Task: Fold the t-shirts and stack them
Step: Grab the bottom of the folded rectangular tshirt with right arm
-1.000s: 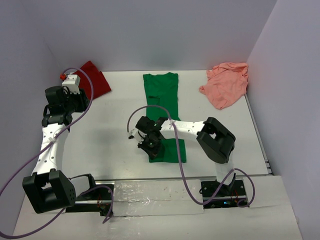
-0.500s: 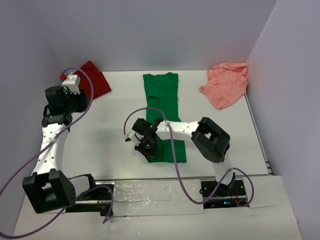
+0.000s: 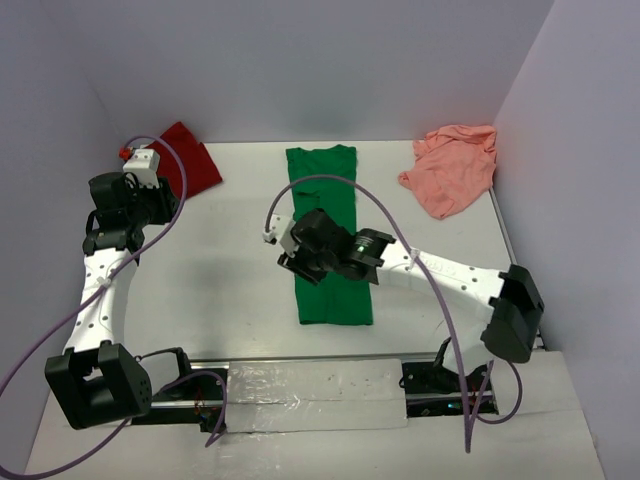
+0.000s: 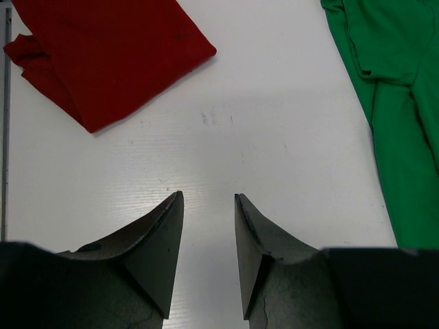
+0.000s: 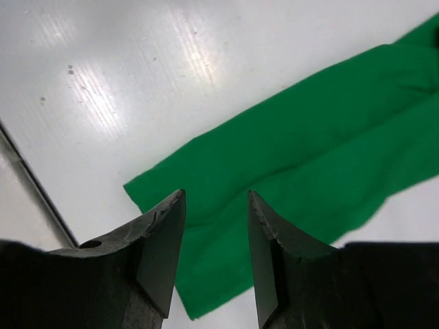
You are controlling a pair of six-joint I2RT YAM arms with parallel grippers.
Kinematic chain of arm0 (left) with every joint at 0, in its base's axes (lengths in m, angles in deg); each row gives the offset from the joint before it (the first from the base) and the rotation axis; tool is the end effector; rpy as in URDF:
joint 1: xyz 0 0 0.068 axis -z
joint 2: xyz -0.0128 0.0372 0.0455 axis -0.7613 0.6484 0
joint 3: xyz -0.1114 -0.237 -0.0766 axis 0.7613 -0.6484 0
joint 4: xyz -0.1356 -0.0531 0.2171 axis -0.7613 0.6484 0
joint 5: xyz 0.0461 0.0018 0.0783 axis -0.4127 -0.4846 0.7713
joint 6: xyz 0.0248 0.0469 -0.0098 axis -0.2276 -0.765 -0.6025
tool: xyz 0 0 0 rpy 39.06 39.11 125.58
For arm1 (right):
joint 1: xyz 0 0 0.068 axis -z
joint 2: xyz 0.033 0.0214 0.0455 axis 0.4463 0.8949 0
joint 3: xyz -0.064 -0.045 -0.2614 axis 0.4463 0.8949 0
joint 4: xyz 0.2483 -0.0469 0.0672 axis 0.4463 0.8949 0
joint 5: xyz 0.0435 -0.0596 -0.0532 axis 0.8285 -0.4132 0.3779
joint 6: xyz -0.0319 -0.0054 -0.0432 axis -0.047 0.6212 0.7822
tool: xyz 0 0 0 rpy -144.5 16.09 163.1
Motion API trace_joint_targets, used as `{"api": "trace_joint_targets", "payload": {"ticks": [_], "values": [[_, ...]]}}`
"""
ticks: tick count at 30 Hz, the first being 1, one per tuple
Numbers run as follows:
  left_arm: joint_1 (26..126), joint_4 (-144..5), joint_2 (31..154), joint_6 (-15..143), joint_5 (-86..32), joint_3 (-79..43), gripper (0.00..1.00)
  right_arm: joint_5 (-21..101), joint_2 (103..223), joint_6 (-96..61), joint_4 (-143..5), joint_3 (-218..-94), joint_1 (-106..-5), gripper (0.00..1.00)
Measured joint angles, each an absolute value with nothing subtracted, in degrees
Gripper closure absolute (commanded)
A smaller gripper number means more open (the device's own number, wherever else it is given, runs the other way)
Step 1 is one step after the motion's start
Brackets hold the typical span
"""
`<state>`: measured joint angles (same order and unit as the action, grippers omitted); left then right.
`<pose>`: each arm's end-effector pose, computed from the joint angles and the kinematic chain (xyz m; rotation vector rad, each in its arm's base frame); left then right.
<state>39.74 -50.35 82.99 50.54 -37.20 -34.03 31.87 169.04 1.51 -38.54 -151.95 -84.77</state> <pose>0.2589 0.0334 0.3215 0.0637 2.0230 -0.1952 0.1763 0.2845 0.2907 -1.3922 1.9691 0.3670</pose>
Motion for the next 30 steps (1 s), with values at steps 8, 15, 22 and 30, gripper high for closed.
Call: {"api": "trace_joint_targets", "payload": {"ticks": [8, 15, 22, 30], "values": [[39.74, -50.35, 82.66, 50.52, -37.2, -34.03, 0.55, 27.59, 165.21, 3.96, -35.35, -143.49, -84.77, 0.52], [39.71, -50.31, 82.66, 50.52, -37.15, -34.03, 0.55, 22.08, 166.26, 5.49, -32.18, -134.68, -86.03, 0.52], [39.71, -50.33, 82.64, 50.52, -37.15, -34.03, 0.56, 18.26, 166.44, 6.32, -33.27, -131.14, -90.3, 0.51], [39.71, -50.33, 82.66, 50.52, -37.13, -34.03, 0.55, 18.04, 166.66, 6.56, -36.18, -129.24, -101.01, 0.51]]}}
